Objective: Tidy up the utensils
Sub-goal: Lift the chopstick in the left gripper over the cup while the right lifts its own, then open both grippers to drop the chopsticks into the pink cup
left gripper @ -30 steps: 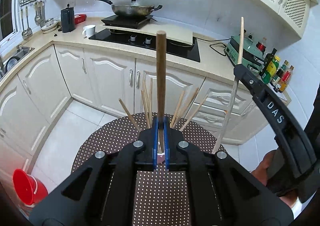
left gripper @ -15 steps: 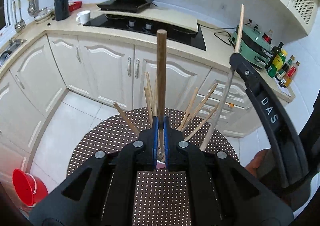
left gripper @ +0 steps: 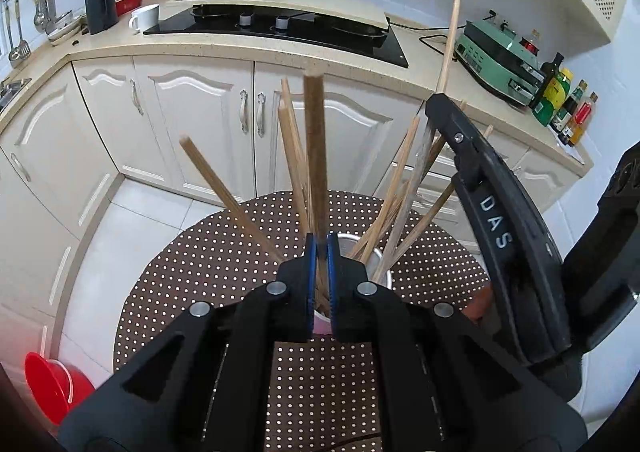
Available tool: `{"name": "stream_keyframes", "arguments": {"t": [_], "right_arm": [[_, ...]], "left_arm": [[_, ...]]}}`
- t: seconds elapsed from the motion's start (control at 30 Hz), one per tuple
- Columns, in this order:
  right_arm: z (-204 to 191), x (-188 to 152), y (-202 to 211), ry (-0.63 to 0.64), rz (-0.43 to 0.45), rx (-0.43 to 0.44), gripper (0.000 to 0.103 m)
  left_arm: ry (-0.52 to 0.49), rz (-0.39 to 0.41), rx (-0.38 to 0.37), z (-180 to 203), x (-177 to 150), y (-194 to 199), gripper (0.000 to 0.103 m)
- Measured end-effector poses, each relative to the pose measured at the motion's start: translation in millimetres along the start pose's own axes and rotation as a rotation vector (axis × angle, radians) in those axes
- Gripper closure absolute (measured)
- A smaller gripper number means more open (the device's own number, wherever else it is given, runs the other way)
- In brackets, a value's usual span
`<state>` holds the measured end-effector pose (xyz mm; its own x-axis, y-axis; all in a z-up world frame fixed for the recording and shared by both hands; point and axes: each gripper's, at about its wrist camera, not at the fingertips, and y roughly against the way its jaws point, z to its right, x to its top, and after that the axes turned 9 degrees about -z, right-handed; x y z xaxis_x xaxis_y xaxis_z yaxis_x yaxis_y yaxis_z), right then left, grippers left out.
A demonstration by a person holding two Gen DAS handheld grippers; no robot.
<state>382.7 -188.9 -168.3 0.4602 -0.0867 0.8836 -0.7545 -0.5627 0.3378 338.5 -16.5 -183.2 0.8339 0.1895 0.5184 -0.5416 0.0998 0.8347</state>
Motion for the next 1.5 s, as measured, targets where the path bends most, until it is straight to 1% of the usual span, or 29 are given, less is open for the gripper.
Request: {"name": "stream_keyframes", "arguments": {"t": [0.2,0.47,0.53,0.6,0.7,0.73,0.77,0.8,0.83,0.9,1.07,1.17,1.3,1.37,1.5], "right_arm": [[0.4,-17.2,0.4,0.013,-0.024,0.012,0.098],[-1.2,-31.9,10.4,0.020,-0.099,-0.004,0.098],[-1.7,-33.5,11.8,0.021,-0.115,-0.008,0.098],[-2.8,-32.0,13.6,0.019,-0.139,-0.007,0.094],[-4.2,-29.0,16.7,0.007,-0.173,-0.021,0.093],[-5.1,-27.7,18.4,0.003,-0.185,-0.025,0.089],[-5.1,-27.7,19.8,0.001,-0.191,-0.032,0.076],[-5.9,-27.2,22.6,0.000,-0.196,-0.045,0.069],[-7.3,-25.7,26.0,-0.002,-0.200,-0.059,0.065],[-7.2,-25.4,29.1,-0.005,-0.216,-0.072,0.050],[-8.8,-23.6,38.0,-0.002,-0.260,-0.104,0.038],[-9.4,-22.1,43.6,-0.004,-0.286,-0.115,0.035],[-11.5,-21.2,52.1,-0.017,-0.316,-0.148,0.029],[-13.8,-19.9,56.9,-0.017,-0.335,-0.171,0.029],[-13.9,-18.5,69.0,-0.040,-0.357,-0.199,0.024]], "left_arm": [[-0.001,0.015,-0.006,-1.6,-6.9,-10.7,0.097],[0.006,0.022,-0.037,-7.0,-18.1,-22.7,0.097],[0.008,0.014,-0.033,-7.1,-19.9,-24.9,0.097],[0.009,0.000,-0.045,-7.6,-20.2,-25.6,0.097],[0.006,-0.019,-0.049,-7.9,-20.3,-23.7,0.096],[0.007,-0.027,-0.053,-8.3,-20.5,-22.8,0.096],[0.011,-0.040,-0.059,-9.0,-20.7,-22.3,0.096],[0.016,-0.055,-0.062,-9.5,-21.3,-22.2,0.096],[0.021,-0.073,-0.065,-10.0,-21.4,-21.8,0.096],[0.024,-0.083,-0.064,-10.4,-21.8,-19.0,0.096],[0.023,-0.109,-0.065,-10.5,-23.0,-11.1,0.096],[0.033,-0.116,-0.025,-11.9,-23.9,-6.5,0.096],[0.052,-0.153,-0.023,-17.4,-28.8,-4.8,0.096],[0.053,-0.170,-0.003,-19.8,-33.1,-4.0,0.096],[0.042,-0.182,0.016,-22.1,-39.3,2.3,0.096]]}}
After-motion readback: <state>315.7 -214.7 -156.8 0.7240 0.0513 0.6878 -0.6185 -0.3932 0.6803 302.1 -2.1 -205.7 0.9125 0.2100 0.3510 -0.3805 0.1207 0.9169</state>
